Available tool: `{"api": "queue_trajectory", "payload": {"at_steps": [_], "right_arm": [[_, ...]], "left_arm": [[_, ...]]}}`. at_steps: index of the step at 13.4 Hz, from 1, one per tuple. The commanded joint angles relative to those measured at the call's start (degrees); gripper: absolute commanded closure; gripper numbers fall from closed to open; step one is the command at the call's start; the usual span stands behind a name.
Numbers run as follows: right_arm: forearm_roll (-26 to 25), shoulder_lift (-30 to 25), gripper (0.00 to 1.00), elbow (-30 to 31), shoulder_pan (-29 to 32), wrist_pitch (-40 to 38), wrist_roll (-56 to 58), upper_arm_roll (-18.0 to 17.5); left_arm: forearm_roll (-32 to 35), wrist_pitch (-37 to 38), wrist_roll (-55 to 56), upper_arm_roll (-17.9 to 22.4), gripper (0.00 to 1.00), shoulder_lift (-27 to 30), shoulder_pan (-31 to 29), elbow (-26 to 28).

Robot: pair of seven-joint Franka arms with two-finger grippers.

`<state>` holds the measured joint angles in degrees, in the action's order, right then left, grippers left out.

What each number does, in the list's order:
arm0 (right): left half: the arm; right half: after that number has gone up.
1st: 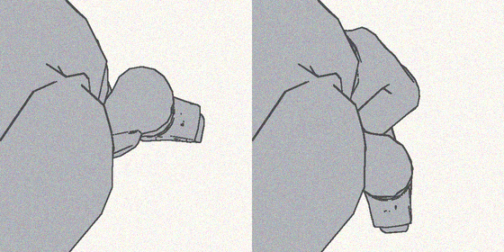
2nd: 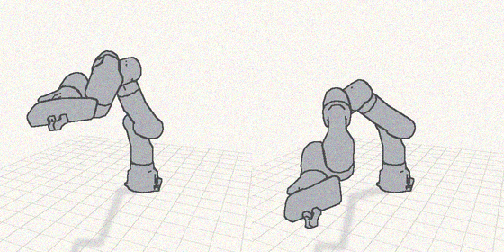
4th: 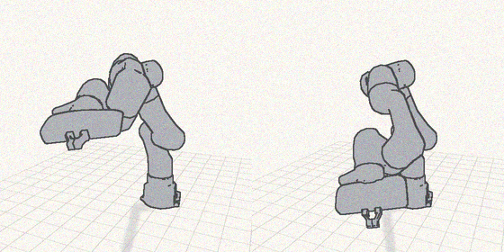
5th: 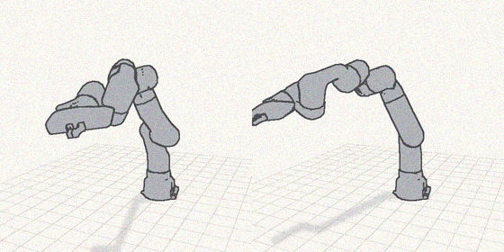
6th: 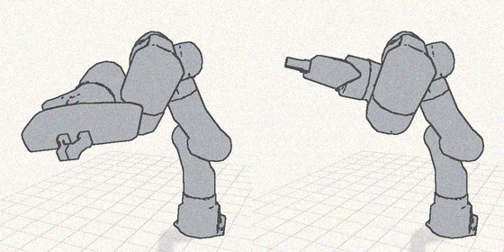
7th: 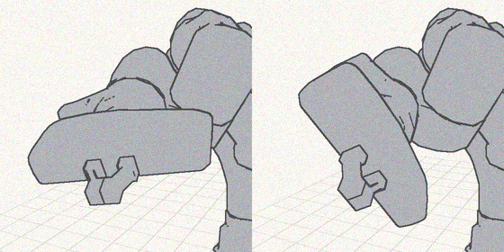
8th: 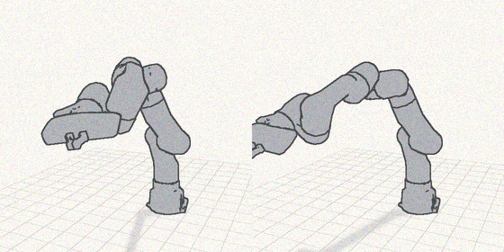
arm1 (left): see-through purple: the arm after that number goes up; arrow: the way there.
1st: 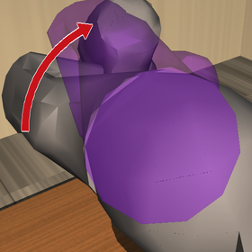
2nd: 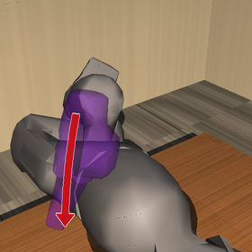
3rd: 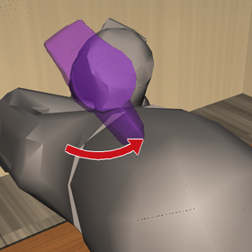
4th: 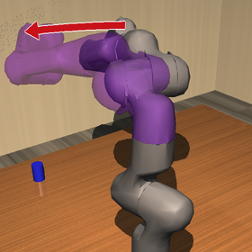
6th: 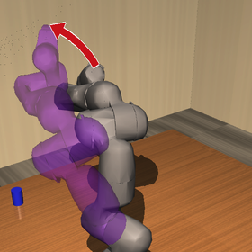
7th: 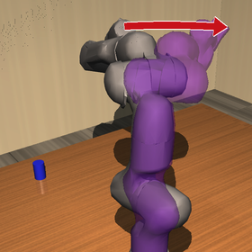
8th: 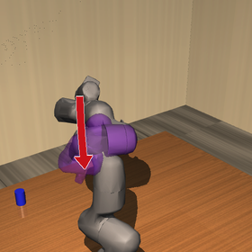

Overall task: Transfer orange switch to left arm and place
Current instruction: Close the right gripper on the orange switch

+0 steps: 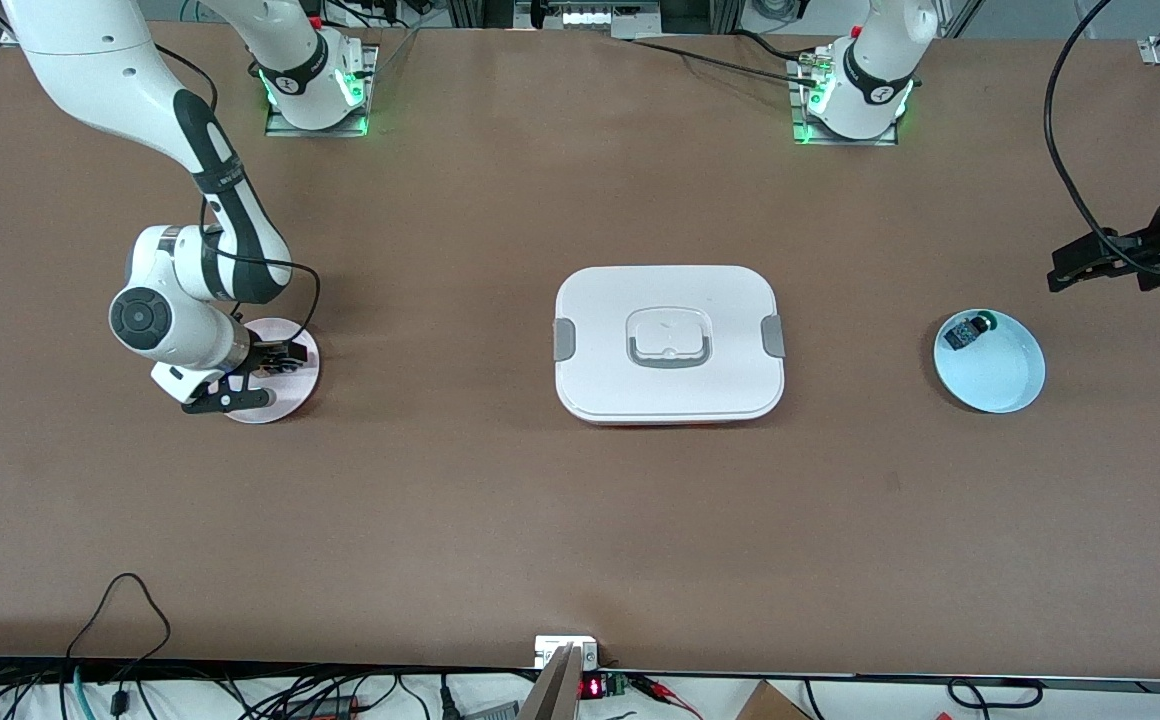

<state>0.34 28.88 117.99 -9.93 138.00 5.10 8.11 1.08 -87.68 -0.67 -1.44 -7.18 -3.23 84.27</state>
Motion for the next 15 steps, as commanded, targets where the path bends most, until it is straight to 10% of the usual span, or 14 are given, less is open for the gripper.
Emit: {"api": "queue_trajectory", "payload": {"at_steps": [1, 4, 9, 15], "right_arm": [[1.25, -0.14, 0.01, 0.57, 0.08, 0.79, 1.32, -0.47], [1.25, -0.23, 0.11, 0.48, 0.17, 0.26, 1.41, -0.47], [1.25, -0.41, 0.6, -1.0, 0.08, -1.58, 1.76, -1.78], [1.95, -3.21, 0.71, -2.15, 0.26, -2.2, 8.43, -2.93]], "left_arm": [[-0.9, 0.41, -0.21, 0.39, 0.0, -0.29, 0.41, -1.04], [-0.9, 0.41, -0.21, 0.39, 0.0, -0.29, 0.32, -1.04], [-4.74, 0.41, -0.29, 0.56, 0.0, -0.29, -0.46, -1.12], [-23.8, 1.29, -0.21, 1.09, 0.0, -0.38, -3.1, -1.04]]}}
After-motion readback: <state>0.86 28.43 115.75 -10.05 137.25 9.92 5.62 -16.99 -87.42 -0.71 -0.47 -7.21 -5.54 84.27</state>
